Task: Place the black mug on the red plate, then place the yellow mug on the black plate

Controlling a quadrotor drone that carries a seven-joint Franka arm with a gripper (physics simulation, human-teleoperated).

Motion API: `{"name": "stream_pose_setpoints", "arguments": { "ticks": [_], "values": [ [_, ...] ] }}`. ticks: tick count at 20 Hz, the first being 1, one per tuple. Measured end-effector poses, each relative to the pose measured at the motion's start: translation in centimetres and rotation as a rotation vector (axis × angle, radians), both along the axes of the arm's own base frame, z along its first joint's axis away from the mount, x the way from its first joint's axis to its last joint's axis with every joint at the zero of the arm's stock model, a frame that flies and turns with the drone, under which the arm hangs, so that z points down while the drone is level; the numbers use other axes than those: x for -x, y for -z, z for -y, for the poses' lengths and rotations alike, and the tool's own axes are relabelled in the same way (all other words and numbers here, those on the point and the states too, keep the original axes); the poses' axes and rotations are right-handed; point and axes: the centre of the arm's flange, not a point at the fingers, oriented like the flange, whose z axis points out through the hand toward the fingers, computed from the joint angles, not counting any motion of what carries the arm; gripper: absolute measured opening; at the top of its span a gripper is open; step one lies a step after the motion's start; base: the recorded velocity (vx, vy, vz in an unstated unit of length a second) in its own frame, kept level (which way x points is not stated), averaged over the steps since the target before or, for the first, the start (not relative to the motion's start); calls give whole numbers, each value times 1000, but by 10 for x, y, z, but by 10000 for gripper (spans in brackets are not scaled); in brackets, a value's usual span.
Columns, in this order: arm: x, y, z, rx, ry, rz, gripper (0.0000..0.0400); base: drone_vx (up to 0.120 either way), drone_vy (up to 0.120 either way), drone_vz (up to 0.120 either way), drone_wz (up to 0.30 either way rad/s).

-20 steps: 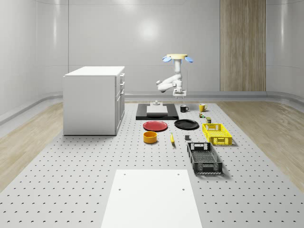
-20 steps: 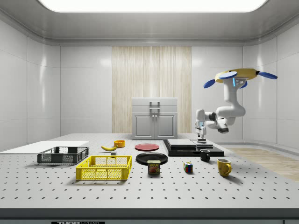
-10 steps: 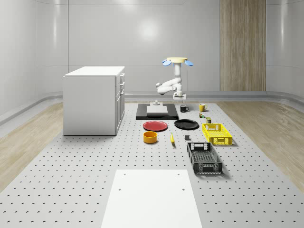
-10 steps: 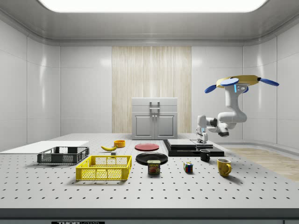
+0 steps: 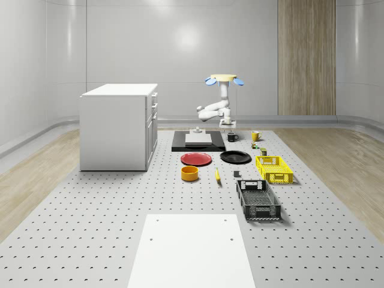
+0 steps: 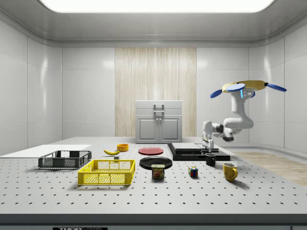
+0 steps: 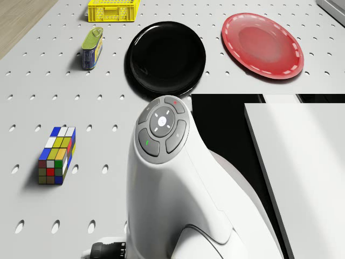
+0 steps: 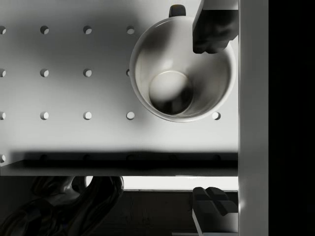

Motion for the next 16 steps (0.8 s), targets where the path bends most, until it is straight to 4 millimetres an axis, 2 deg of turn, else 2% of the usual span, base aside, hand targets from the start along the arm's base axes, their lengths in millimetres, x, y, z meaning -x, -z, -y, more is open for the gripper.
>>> {"name": "stream_pose_setpoints", "arguments": {
  "ticks": [8,16],
  "values": [
    [0,-21,7,0,0,0,400,0,0,0,0],
    [2,-28,1,0,0,0,400,0,0,0,0]
  ]
}}
